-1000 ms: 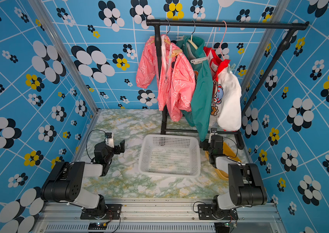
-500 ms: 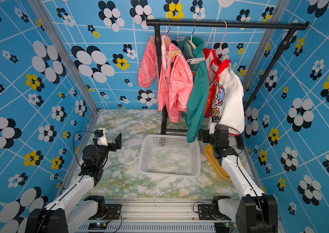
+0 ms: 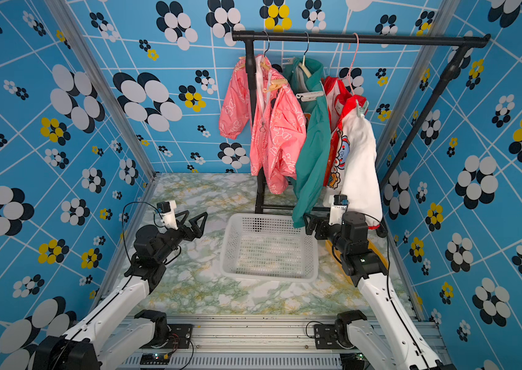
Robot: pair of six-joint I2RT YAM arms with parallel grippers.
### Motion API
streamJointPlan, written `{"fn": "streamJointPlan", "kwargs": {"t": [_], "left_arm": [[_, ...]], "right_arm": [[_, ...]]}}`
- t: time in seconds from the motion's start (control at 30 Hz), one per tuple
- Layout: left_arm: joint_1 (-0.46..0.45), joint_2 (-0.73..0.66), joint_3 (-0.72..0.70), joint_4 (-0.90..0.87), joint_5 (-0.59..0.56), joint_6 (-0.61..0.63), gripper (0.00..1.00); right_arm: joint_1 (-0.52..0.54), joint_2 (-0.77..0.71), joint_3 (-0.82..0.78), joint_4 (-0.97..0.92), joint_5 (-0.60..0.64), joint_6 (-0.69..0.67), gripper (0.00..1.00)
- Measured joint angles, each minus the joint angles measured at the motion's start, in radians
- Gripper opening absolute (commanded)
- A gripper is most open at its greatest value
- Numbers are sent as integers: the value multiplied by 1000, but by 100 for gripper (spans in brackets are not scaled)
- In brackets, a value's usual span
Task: Remove the clothespins securing jackets to the hanger
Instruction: Pick up the hanger from the clothesline.
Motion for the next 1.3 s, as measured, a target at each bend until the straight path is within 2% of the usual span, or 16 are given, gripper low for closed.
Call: {"fn": "streamJointPlan", "kwargs": {"t": [0.13,0.27,0.6,1.3], "left_arm": [[-88,-5,29,-39,-11,-3,99],[-122,-3,43,-49,-18,-3,99],[-149,45,55,-49,-27,-5,99],[-209,47,57,-48,-36,-11,99]], "right_arm": [[13,-16,-29,-26,5,40,99],[13,-35,-45,-55,20,63,99],[13,-66,-46,-116,88,92,99],[13,-212,-111,-268,179,160,99]]}}
